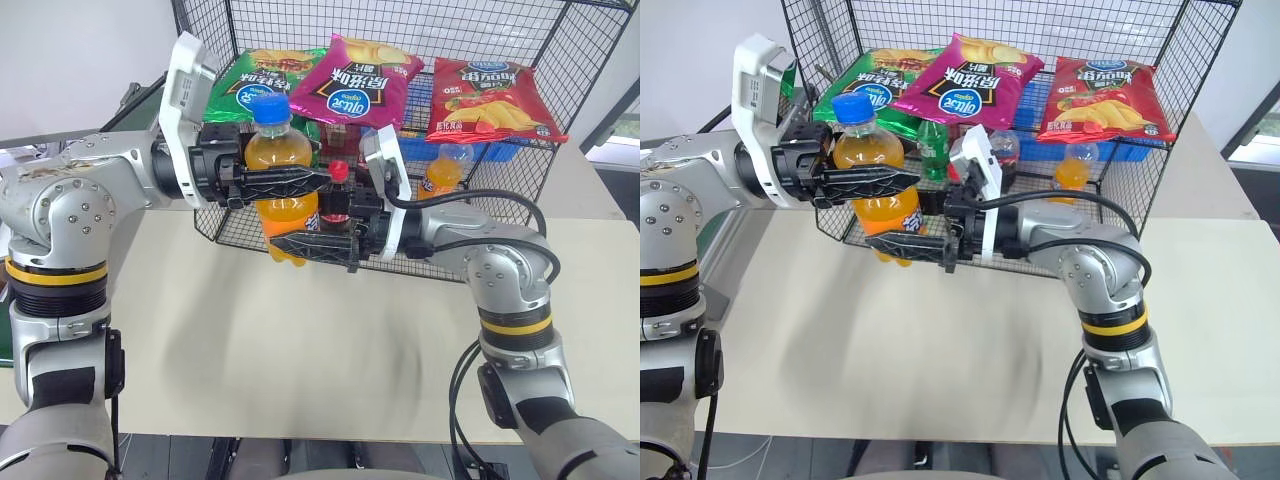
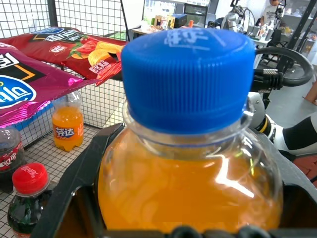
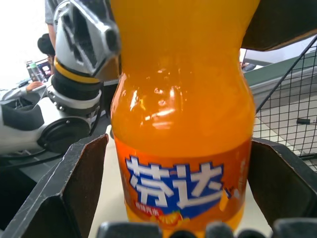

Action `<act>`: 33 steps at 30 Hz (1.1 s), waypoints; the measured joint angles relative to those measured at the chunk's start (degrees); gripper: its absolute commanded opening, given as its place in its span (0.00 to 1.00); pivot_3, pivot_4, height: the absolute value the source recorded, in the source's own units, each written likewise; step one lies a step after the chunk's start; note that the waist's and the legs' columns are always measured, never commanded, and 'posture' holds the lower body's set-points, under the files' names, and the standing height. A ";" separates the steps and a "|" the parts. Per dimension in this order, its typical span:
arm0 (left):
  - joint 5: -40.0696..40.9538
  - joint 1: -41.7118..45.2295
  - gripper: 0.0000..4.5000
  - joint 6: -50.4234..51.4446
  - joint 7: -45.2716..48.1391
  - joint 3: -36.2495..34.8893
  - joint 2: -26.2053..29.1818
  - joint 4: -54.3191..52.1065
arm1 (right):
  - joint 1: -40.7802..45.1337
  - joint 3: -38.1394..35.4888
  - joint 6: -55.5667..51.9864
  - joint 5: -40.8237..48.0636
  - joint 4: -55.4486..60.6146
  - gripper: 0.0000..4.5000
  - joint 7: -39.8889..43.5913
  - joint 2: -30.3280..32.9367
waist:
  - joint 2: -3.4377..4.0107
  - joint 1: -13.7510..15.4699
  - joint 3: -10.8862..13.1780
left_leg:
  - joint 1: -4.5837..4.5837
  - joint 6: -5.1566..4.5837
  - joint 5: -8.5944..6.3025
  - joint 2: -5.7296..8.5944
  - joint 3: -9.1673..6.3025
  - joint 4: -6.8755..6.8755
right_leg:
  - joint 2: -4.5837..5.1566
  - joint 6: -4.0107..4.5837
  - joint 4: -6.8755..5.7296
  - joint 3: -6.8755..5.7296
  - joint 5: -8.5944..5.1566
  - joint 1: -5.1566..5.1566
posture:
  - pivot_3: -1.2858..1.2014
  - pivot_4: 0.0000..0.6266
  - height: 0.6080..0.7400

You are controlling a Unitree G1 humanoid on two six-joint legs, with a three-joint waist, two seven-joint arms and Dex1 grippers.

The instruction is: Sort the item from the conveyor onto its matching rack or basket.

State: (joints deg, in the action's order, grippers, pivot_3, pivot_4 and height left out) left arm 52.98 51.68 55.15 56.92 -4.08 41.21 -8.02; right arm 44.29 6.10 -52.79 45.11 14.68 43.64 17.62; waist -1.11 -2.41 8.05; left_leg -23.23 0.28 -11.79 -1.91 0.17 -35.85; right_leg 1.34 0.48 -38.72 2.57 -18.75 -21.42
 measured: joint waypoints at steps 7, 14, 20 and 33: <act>-0.19 0.00 0.62 0.02 0.53 0.02 -0.04 -0.13 | 0.00 0.05 0.46 -0.39 -0.71 0.69 0.33 -0.03 | 0.01 0.03 0.00 | 0.00 0.00 0.00 0.00 -0.01 0.00 | 0.01 0.00 0.00 0.00 0.00 0.00 | 0.52 0.24 1.00; -0.93 0.00 0.62 0.02 0.92 0.02 -0.09 -0.13 | -0.02 0.18 1.33 -1.18 -1.44 0.69 1.35 -0.23 | 0.01 0.01 0.01 | 0.00 0.00 0.00 0.01 -0.01 0.00 | 0.00 -0.01 -0.01 0.00 0.00 0.00 | 0.52 0.24 1.00; -0.62 -0.01 1.00 0.36 2.73 -0.72 1.30 -0.13 | -0.50 1.32 2.67 -1.92 -1.44 0.69 3.04 -0.17 | 0.03 -0.12 0.02 | 0.01 0.00 0.00 -0.01 -0.01 0.00 | -0.02 -0.01 -0.04 0.00 0.00 -0.02 | 0.52 0.24 1.00; 3.08 -6.59 1.00 4.29 2.56 -6.75 8.22 -3.96 | -8.13 -1.10 4.97 -4.82 6.20 0.69 1.25 6.57 | 0.04 0.11 0.03 | -0.02 0.00 0.00 -0.01 -0.05 0.02 | 0.05 -0.05 -0.03 -0.01 -0.03 -0.01 | 0.52 0.24 1.00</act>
State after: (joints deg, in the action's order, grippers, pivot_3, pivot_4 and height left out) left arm 56.06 45.09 59.45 59.48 -10.83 49.43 -11.98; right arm 36.17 5.00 -47.82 40.29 20.88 44.90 24.19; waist -1.07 -2.30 8.08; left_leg -23.25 0.27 -11.79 -1.93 0.12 -35.83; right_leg 1.39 0.43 -38.75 2.57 -18.78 -21.43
